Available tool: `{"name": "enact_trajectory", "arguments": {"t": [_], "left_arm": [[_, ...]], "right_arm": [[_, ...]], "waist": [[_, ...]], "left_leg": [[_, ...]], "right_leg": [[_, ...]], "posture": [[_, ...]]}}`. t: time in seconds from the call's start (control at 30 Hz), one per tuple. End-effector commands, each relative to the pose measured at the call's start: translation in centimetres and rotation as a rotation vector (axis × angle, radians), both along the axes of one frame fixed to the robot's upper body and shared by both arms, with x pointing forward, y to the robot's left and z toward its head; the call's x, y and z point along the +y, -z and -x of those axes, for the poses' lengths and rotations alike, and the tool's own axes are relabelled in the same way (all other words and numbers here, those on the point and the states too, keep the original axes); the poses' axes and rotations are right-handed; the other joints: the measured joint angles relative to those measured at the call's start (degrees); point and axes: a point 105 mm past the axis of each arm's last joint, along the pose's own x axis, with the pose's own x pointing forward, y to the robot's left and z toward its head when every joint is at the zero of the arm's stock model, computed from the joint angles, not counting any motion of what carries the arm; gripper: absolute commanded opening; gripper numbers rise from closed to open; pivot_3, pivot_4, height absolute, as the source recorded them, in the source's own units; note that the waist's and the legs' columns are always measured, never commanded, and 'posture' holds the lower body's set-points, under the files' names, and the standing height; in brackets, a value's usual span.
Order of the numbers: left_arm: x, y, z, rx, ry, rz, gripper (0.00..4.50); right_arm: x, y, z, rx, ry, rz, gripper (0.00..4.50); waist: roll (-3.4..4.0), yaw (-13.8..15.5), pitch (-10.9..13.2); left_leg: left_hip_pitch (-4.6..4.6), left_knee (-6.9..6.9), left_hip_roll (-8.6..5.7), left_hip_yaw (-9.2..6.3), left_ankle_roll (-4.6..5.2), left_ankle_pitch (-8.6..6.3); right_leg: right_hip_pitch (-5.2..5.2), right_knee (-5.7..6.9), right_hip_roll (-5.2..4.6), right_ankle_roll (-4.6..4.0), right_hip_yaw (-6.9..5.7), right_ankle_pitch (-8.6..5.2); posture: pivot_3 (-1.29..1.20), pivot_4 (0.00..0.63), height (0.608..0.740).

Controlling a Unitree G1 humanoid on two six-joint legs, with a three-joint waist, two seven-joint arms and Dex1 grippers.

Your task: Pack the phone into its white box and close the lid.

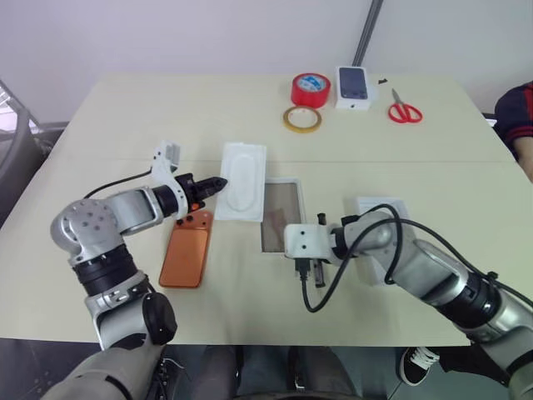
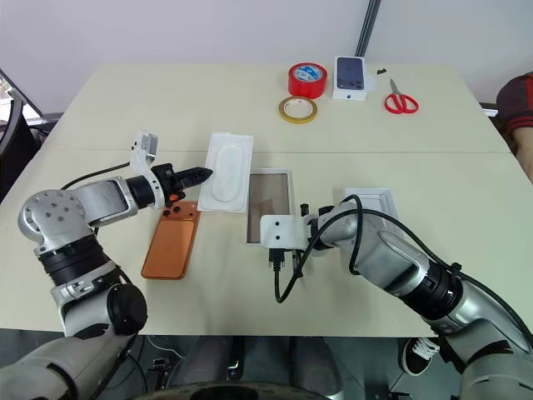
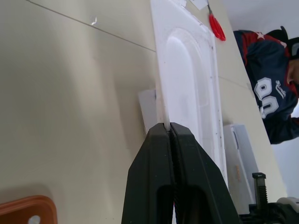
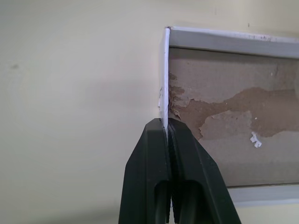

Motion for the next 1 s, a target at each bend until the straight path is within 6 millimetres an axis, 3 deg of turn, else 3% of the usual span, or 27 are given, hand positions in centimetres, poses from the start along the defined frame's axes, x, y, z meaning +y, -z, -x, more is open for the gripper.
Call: {"name": "enact_trajectory", "arguments": {"t": [0.03,0.13,0.27,0.43,0.7,0.8,0.97,1.0], "left_arm": [[-0.8,-0.5,0.4,-0.036,-0.009,-0.009,0.0],[-2.1,0.0,0.8,-0.027,-0.005,-0.011,0.0],[-3.6,1.3,1.6,0.003,0.002,-0.047,0.0],[-5.3,2.4,2.3,0.045,0.013,-0.043,0.0],[-6.9,3.4,2.8,0.098,0.02,-0.032,0.0],[-7.2,3.3,2.9,0.095,0.031,-0.024,0.92],[-7.2,1.8,3.1,0.041,0.063,0.03,3.42],[-7.1,1.3,3.1,0.018,0.074,0.041,3.42]], "right_arm": [[0.3,-2.1,-0.4,-0.035,0.023,-0.08,1.46],[-1.3,-3.6,-0.4,-0.031,0.084,-0.153,2.96],[-5.0,-5.2,-0.1,-0.028,0.183,-0.194,2.96],[-7.5,-5.5,-0.3,-0.043,0.274,-0.186,2.96],[-7.6,-5.4,-0.3,-0.062,0.289,-0.192,2.96],[-7.5,-5.5,-0.4,-0.069,0.291,-0.198,3.01],[-7.1,-6.1,-0.9,-0.091,0.302,-0.237,3.01],[-6.9,-6.4,-1.1,-0.096,0.3,-0.254,3.01]], "waist": [[0.0,0.0,0.0],[0.0,0.1,0.0],[-0.04,0.2,0.0],[-0.04,-0.2,0.0],[-0.05,0.0,0.0],[-0.05,0.1,0.0],[-0.05,0.1,0.0],[-0.05,0.1,0.0]], "left_leg": [[0.0,-0.01,0.01,-0.01,-0.01,0.0],[0.0,0.0,0.0,0.0,-0.01,0.0],[-0.03,-0.02,-0.02,0.0,0.0,-0.01],[0.0,-0.04,0.0,0.0,0.02,-0.02],[0.0,-0.04,0.0,0.01,0.01,-0.01],[0.0,-0.03,-0.01,0.01,0.01,-0.01],[0.0,-0.03,-0.02,0.01,0.0,-0.01],[0.0,-0.03,-0.01,0.01,0.0,-0.01]], "right_leg": [[-0.01,0.01,0.01,0.0,-0.01,0.0],[0.01,0.0,-0.02,0.0,-0.01,0.0],[0.04,-0.04,-0.03,0.01,-0.02,0.0],[0.04,-0.03,0.03,0.0,0.0,0.0],[0.04,-0.03,0.04,0.01,0.01,0.0],[0.05,-0.04,0.04,0.01,0.01,0.0],[0.05,-0.04,0.04,0.01,0.01,0.0],[0.05,-0.04,0.04,0.0,0.01,0.0]], "posture": [[0.0,0.15,0.74],[0.0,0.15,0.74],[0.0,0.15,0.74],[0.0,0.15,0.74],[0.0,0.15,0.74],[0.0,0.15,0.74],[0.0,0.15,0.74],[0.0,0.15,0.74]]}}
